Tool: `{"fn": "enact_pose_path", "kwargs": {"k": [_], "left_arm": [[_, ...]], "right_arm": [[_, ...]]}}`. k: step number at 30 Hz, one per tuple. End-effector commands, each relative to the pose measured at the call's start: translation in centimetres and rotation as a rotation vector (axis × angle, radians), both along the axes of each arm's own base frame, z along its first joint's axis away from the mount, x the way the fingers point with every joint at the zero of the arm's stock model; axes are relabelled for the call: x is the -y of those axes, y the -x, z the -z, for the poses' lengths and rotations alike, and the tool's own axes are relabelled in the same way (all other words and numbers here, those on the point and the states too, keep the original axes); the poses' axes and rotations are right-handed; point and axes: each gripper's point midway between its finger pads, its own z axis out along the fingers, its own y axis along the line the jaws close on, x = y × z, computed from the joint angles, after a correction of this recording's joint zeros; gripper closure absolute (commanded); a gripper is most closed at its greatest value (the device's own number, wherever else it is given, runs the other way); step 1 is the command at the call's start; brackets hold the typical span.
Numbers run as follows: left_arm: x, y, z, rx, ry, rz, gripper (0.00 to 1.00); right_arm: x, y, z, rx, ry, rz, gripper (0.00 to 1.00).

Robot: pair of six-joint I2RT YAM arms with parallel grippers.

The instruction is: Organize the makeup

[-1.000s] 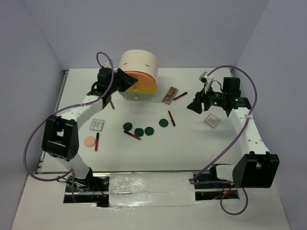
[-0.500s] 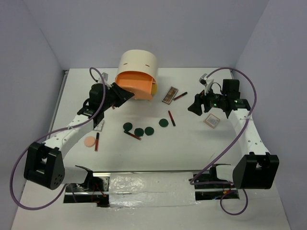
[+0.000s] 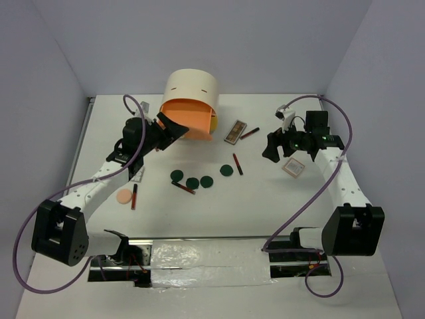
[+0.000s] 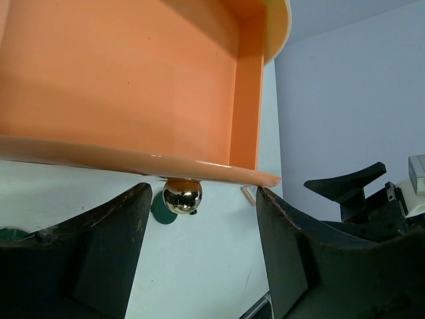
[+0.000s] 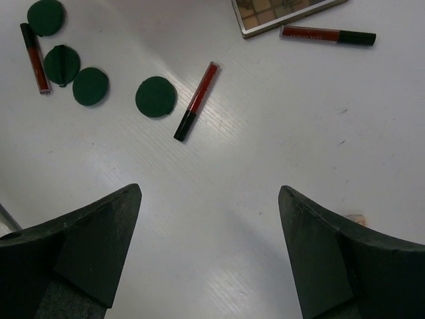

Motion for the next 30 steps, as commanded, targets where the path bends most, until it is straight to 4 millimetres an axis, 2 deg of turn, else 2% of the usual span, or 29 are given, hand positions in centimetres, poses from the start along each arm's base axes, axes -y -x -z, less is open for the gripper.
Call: {"fn": "enact_pose_path", "kwargs": {"k": [1, 4, 7, 11, 18, 22, 24, 27, 28, 30], "left_arm": [[0.8, -0.5, -2.2, 0.078, 0.031, 0.026, 0.23], [1.0, -0.2, -2.3, 0.085, 0.030, 0.047, 0.24], [0.8, 0.6, -2.5, 0.097, 0.003, 0.064, 0.22], [-0.2, 2.0, -3.0, 0.139, -0.049, 0.058, 0.11], [-0.4, 2.6, -1.9, 0.128, -0.060, 0.062, 0.10], [-0.5, 2.8, -2.0, 0.140, -0.068, 0.066, 0.10], [-1.1, 3.1, -2.4, 0.143, -0.096, 0.045, 0.09], [-2.5, 3.9, -2.3, 0.150, -0.171, 0.015, 0.09], [-3.0, 4.3, -2.8, 0.162, -0.182, 0.002, 0.09], [-4.1, 4.6, -2.2, 0.146, -0.214, -0.033, 0.08]], "right_arm": [[0.7, -0.5, -1.0, 0.035, 0.031, 0.015, 0.08], [1.0, -0.4, -0.6, 0.028, 0.053, 0.024, 0.08], [2.6, -0.7, -0.1, 0.027, 0.128, 0.073, 0.07], [6.0, -1.0, 2.4, -0.046, 0.282, 0.144, 0.03], [8.4, -1.1, 4.7, -0.116, 0.409, 0.147, 0.00], [9.7, -1.4, 5.7, -0.120, 0.496, 0.097, 0.00], [10.4, -1.5, 6.4, -0.133, 0.538, 0.065, 0.00], [11.0, -1.0, 8.1, -0.164, 0.594, -0.082, 0.00], [11.3, -0.7, 9.3, -0.209, 0.603, -0.104, 0.01], [11.7, -1.0, 9.9, -0.227, 0.623, -0.123, 0.01]]}}
